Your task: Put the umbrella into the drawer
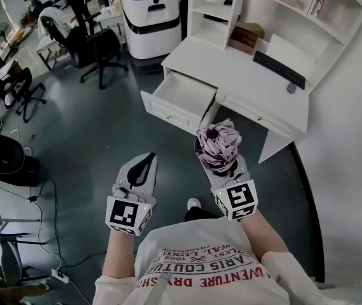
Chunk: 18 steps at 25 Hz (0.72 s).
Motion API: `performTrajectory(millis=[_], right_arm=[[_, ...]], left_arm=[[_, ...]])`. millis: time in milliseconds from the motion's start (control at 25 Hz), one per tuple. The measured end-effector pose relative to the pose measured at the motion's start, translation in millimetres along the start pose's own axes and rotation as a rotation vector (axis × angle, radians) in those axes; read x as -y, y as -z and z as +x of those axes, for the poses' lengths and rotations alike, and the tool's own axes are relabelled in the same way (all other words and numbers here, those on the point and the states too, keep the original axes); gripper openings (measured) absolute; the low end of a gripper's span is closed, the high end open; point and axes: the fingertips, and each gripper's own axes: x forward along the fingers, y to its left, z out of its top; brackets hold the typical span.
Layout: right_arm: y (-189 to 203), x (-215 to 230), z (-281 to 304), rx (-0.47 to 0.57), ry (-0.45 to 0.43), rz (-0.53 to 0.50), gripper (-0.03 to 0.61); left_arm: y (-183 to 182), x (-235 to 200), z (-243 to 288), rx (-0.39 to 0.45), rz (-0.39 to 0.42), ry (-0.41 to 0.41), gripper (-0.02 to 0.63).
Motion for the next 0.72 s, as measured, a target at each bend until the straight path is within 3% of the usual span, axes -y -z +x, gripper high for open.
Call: performTrajectory(millis=[440, 720], right_arm=[[-2, -6, -5, -0.008, 0.019, 0.003, 0.199], [17, -26, 0, -0.049, 0.015, 0.036, 0.201]], left_arm=[[-2, -3, -6, 0.008, -0.027, 0.016, 0.003], [10, -15, -20, -0.009, -0.059, 0.015, 0.003]])
